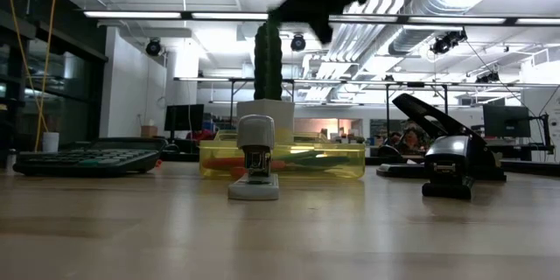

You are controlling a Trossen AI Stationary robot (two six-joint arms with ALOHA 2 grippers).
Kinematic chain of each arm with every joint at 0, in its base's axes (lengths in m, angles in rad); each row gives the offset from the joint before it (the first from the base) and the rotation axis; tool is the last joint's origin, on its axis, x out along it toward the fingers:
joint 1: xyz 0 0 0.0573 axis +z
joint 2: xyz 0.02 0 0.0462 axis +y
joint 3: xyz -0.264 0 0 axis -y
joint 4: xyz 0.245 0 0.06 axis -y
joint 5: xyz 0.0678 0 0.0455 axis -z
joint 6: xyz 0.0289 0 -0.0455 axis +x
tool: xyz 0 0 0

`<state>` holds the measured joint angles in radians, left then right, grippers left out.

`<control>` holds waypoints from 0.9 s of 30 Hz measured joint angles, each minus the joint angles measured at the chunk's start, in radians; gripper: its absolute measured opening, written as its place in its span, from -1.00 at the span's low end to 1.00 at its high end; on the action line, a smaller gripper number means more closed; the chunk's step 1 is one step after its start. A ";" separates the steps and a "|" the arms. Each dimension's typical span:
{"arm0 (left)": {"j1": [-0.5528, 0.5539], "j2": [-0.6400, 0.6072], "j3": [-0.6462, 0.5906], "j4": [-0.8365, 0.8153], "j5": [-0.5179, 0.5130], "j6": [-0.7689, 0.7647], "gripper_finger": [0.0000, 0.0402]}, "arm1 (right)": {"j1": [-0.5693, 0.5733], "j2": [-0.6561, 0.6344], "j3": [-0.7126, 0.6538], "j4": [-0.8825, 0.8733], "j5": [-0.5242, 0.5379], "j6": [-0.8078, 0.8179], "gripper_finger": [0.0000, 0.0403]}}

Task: Pick & place school supplies into a supply box
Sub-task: Put the green eraser into the yellow supply box

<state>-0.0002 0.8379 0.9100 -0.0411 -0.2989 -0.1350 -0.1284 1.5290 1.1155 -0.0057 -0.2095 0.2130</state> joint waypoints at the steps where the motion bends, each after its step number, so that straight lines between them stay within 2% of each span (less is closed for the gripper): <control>1: 0.000 0.000 0.000 0.000 0.000 0.005 -0.01 | 0.000 0.035 0.002 -0.009 0.000 0.016 -1.00; 7: 0.000 0.000 0.000 0.000 0.000 -0.012 -0.01 | 0.006 0.202 0.002 -0.038 -0.012 0.099 -1.00; 13: 0.000 0.000 0.000 0.000 0.000 -0.019 -0.01 | 0.006 0.288 0.003 -0.036 -0.012 0.124 -1.00; 20: 0.000 0.000 0.000 0.000 0.000 -0.019 -0.01 | 0.011 0.320 0.003 -0.041 -0.007 0.211 -0.90; 27: -0.001 0.000 0.000 0.000 0.000 -0.019 -0.01 | 0.012 0.320 0.004 -0.087 0.077 0.346 -0.87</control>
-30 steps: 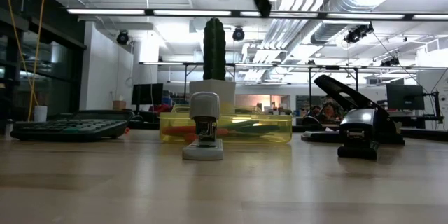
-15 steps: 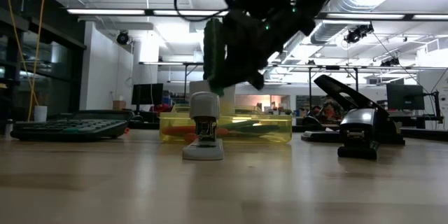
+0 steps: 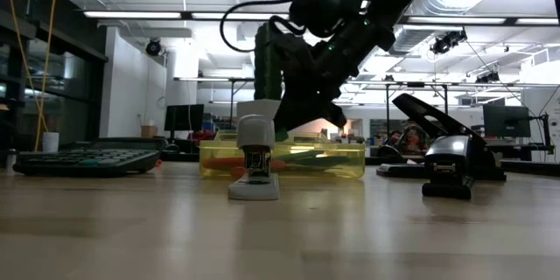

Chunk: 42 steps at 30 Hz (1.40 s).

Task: Pick & place school supplies into a supply box
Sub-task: Put the green eraser into the yellow supply box, then put the bottom orange eraser into the yellow supply box

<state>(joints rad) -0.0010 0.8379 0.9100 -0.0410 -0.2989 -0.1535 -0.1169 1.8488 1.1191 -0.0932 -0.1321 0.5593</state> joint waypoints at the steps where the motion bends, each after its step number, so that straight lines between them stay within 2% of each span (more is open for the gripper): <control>1: 0.000 0.000 0.000 0.000 0.000 0.000 -0.01 | 0.000 0.000 0.000 -0.004 0.000 0.015 -0.87; 5: 0.000 0.000 0.000 0.000 0.000 0.000 -0.01 | 0.000 0.000 0.000 -0.001 0.001 0.043 -0.78; 13: 0.000 0.000 0.000 -0.004 0.000 0.000 -0.01 | -0.007 -0.016 0.000 -0.003 -0.013 0.034 -0.20; 17: 0.000 0.000 0.000 -0.021 0.000 0.000 -0.01 | -0.021 -0.093 0.000 -0.011 -0.055 -0.049 -0.04; 23: 0.000 0.000 0.000 -0.023 0.000 0.000 -0.01 | -0.025 -0.228 0.000 -0.051 -0.031 -0.177 -0.01; 27: 0.000 0.000 0.000 -0.023 -0.003 0.000 -0.01 | -0.016 -0.244 0.000 -0.057 -0.037 -0.194 -0.01; 34: 0.000 0.000 0.000 -0.023 -0.004 -0.002 -0.01 | 0.039 -0.090 -0.005 -0.090 -0.027 -0.196 -0.01; 37: 0.000 0.000 0.000 -0.023 -0.004 -0.004 -0.01 | 0.050 -0.020 -0.005 -0.088 -0.001 -0.141 -0.01; 42: 0.000 0.000 0.000 -0.023 -0.004 -0.019 -0.01 | 0.050 0.011 -0.006 -0.081 0.009 -0.105 -0.01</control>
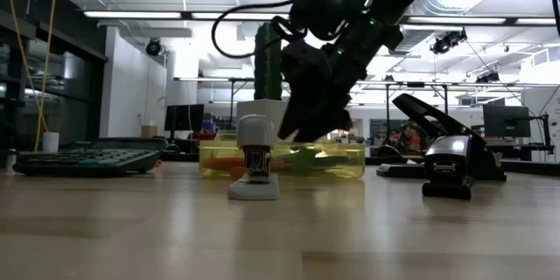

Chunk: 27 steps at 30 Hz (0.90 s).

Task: Pick & place school supplies into a supply box
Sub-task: Put the bottom orange eraser into the yellow supply box

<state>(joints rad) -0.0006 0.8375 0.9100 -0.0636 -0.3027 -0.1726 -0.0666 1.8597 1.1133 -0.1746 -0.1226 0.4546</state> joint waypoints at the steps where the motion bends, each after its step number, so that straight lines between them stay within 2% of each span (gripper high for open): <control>1: 0.000 0.000 0.000 0.000 0.000 0.000 -0.01 | 0.000 -0.004 0.001 0.011 0.000 -0.001 -0.01; 8: 0.000 0.000 0.000 -0.001 0.000 0.000 -0.01 | -0.014 -0.142 0.050 0.021 0.005 -0.115 -0.01; 20: 0.000 0.000 0.000 -0.023 -0.007 0.027 -0.01 | -0.058 -0.551 0.073 0.174 0.006 -0.256 -0.01; 27: 0.000 0.000 0.000 -0.016 -0.025 0.045 -0.01 | -0.057 -0.609 0.073 0.218 0.006 -0.280 -0.01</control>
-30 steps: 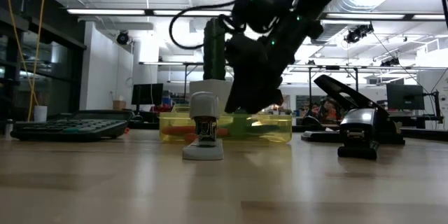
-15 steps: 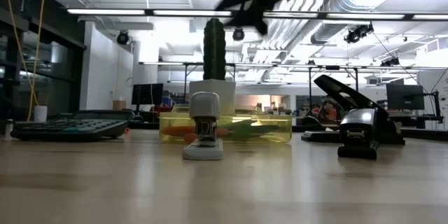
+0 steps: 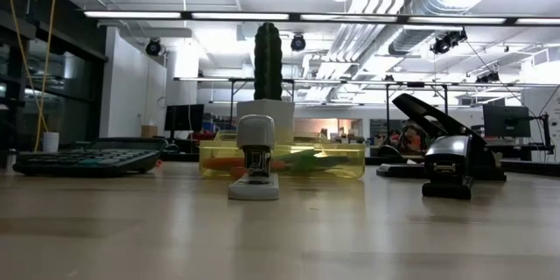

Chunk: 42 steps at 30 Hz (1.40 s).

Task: Pick & place school supplies into a supply box
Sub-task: Put the bottom orange eraser into the yellow supply box

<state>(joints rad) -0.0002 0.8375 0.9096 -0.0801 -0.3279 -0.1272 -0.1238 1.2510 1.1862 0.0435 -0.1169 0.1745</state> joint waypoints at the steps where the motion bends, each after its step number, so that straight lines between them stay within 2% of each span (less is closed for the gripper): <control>1: 0.000 0.000 0.000 0.002 0.000 0.000 -0.01 | 0.000 0.001 0.000 -0.001 0.000 0.000 -0.01; 9: 0.000 0.000 0.000 -0.004 -0.001 -0.003 -0.01 | -0.001 0.004 0.000 0.006 -0.001 -0.004 -0.01; 12: 0.000 0.000 0.000 -0.042 -0.001 -0.065 -0.01 | -0.001 0.004 -0.001 0.005 -0.001 -0.003 -0.01; 14: -0.002 0.009 0.000 -0.132 0.018 -0.148 -0.01 | -0.001 0.004 -0.001 0.002 -0.001 0.000 -0.01; 18: -0.038 0.047 0.000 -0.424 0.140 -0.338 -0.01 | -0.001 0.004 -0.001 -0.001 0.009 0.000 -0.01; 22: -0.147 0.147 -0.001 -0.690 0.218 -0.498 -0.01 | -0.001 0.005 -0.001 -0.003 0.039 -0.008 -0.01; 26: -0.321 0.270 0.000 -0.796 0.253 -0.550 -0.01 | -0.001 0.005 -0.002 -0.015 0.046 -0.011 -0.01; 32: -0.591 0.455 0.000 -0.773 0.248 -0.599 -0.01 | -0.001 0.005 -0.002 -0.046 0.058 -0.010 -0.01; 34: -0.657 0.517 0.000 -0.776 0.202 -0.620 -0.01 | -0.001 0.005 -0.002 -0.054 0.063 -0.011 -0.01; 38: -0.714 0.632 0.000 -0.771 0.091 -0.676 -0.01 | -0.001 0.005 -0.002 -0.060 0.065 -0.018 -0.01; 42: -0.712 0.719 0.000 -0.725 0.147 -0.690 -0.01 | -0.001 0.005 -0.002 -0.062 0.065 -0.018 -0.01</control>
<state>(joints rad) -0.7125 1.5568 0.9096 -0.8055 -0.1805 -0.8173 -0.1246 1.2560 1.1843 -0.0183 -0.0521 0.1562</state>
